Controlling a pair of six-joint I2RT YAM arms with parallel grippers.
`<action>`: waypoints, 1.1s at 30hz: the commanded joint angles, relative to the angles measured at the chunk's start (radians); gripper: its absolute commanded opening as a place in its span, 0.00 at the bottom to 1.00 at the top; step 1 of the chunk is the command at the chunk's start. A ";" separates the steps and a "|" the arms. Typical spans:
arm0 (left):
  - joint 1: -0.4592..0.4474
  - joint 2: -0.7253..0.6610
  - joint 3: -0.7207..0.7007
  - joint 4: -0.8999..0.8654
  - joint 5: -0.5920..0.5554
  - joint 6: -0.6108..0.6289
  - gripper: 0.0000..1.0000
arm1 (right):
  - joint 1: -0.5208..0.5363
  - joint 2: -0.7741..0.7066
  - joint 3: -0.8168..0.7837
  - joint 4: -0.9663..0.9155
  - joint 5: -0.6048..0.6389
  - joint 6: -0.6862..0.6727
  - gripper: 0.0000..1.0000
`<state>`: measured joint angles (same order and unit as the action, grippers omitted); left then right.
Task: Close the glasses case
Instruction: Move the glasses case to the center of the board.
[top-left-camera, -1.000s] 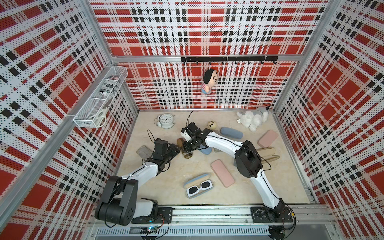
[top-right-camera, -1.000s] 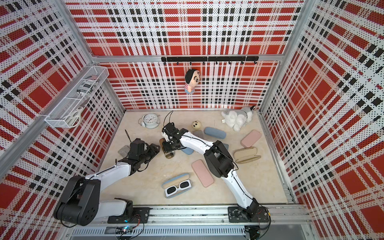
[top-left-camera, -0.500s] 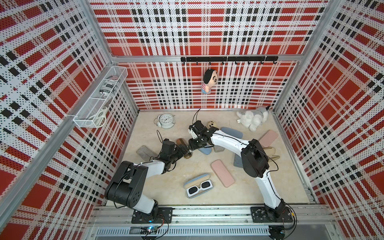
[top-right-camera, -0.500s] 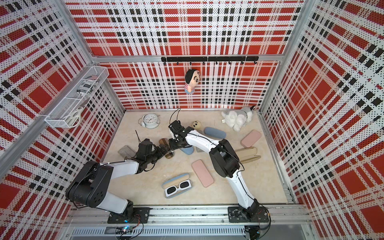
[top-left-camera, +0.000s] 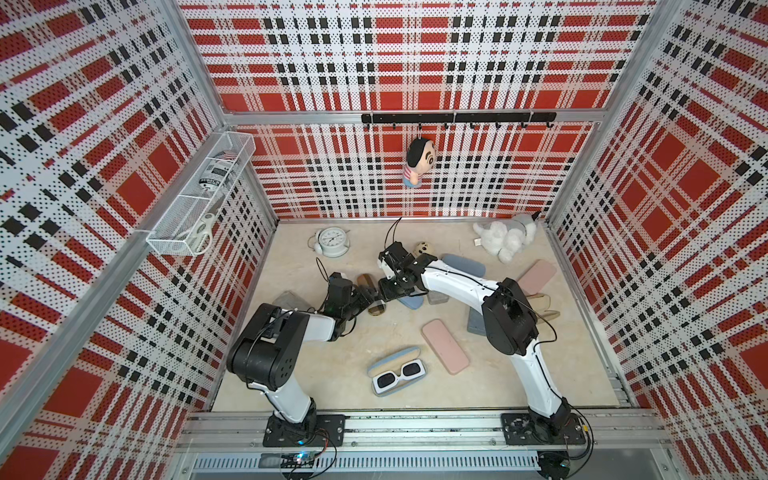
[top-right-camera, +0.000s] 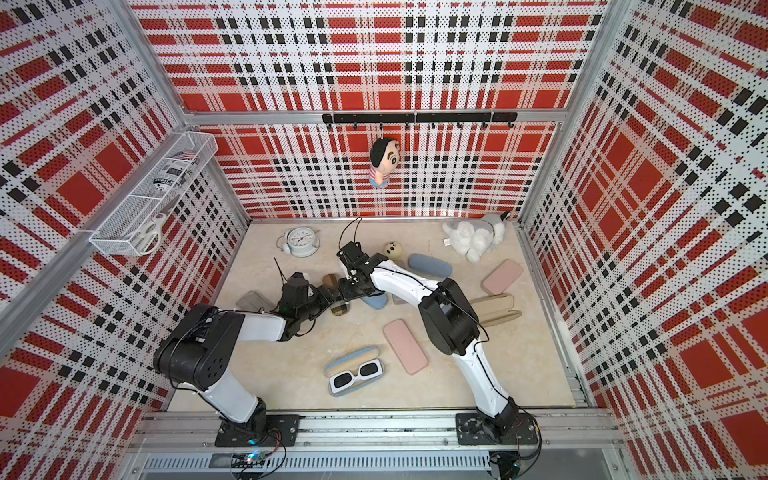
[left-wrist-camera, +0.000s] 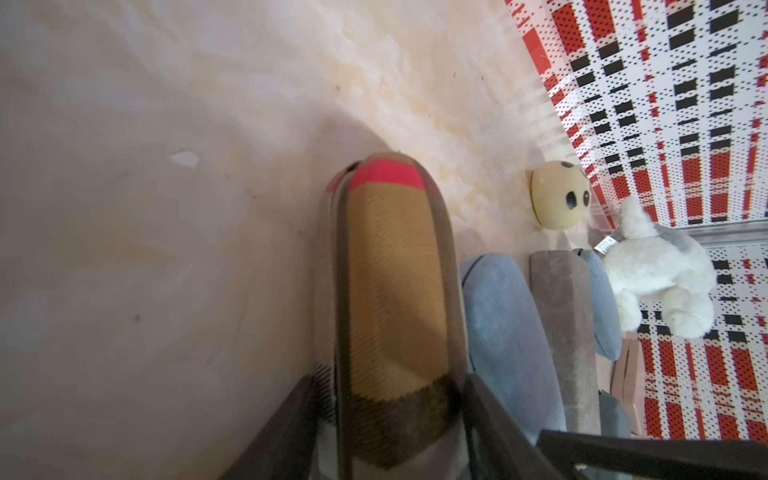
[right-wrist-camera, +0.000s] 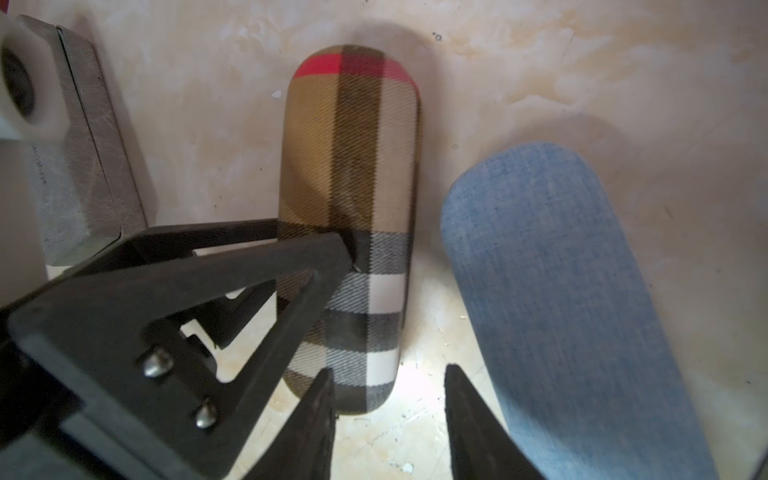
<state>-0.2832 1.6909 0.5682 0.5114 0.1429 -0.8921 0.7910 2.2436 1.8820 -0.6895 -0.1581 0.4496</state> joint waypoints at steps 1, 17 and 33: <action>-0.007 0.058 -0.012 -0.100 0.015 0.007 0.45 | -0.007 -0.056 -0.009 -0.015 0.018 0.009 0.45; 0.020 0.216 0.186 -0.103 0.076 0.044 0.35 | -0.037 -0.094 -0.053 -0.006 0.051 0.029 0.45; 0.023 0.146 0.285 -0.255 0.007 0.108 0.81 | -0.055 -0.232 -0.183 0.032 0.096 0.050 0.50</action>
<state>-0.2687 1.8839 0.8749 0.3828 0.2005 -0.8165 0.7376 2.0853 1.7195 -0.6662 -0.0902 0.4911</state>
